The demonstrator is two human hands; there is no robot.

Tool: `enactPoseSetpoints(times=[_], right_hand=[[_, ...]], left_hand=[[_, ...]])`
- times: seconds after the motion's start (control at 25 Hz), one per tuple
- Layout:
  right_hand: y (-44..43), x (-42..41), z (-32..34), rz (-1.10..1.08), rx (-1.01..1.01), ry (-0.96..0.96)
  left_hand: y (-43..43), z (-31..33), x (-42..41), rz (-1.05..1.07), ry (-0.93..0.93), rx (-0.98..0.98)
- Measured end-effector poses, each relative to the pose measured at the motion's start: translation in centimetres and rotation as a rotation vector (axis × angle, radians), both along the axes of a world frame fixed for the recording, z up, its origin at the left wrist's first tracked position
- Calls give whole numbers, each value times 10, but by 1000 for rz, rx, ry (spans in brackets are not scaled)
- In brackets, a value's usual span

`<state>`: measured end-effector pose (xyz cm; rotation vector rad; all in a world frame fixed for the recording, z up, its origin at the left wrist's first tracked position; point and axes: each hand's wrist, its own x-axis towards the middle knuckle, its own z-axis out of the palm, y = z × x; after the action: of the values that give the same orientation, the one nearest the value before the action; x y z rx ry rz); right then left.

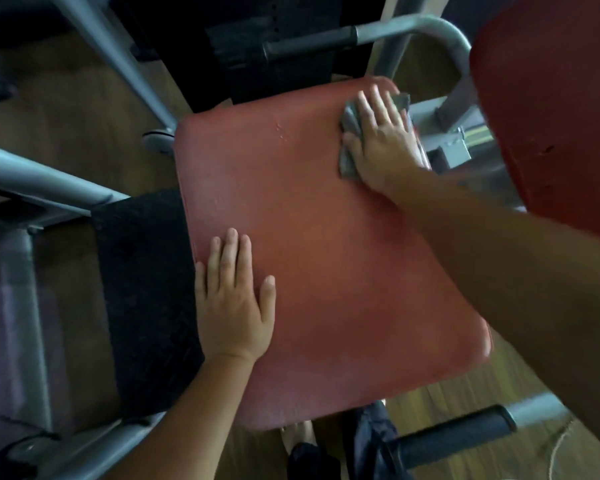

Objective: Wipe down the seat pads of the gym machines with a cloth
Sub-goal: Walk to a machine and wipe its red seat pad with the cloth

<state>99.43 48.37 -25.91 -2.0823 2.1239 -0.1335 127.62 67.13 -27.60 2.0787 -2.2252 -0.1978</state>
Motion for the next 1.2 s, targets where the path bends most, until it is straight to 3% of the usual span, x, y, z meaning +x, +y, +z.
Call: enactPoseSetpoints(times=[0.12, 0.32, 0.4, 0.48, 0.6, 0.68, 0.8, 1.04, 1.2], right_hand=[[-34, 41, 1, -57, -4, -44], [61, 36, -1, 460, 40, 34], [21, 13, 1, 389, 20, 50], [-40, 16, 5, 170, 4, 34], [-54, 82, 4, 115, 2, 37], [-11, 112, -1, 353, 0, 46], [13, 91, -3, 640, -3, 43], [-77, 124, 1, 275, 28, 1], [1, 146, 1, 435, -20, 12]], left_hand=[[-1, -1, 0, -2, -5, -15], [-2, 2, -1, 1, 8, -9], [-1, 1, -1, 1, 10, -14], [-1, 0, -1, 4, 8, -14], [-1, 0, -1, 7, 11, -11], [0, 1, -2, 7, 20, -9], [-1, 3, -2, 5, 33, -6], [-1, 5, -1, 6, 19, 47], [-2, 8, 1, 11, 62, 64]])
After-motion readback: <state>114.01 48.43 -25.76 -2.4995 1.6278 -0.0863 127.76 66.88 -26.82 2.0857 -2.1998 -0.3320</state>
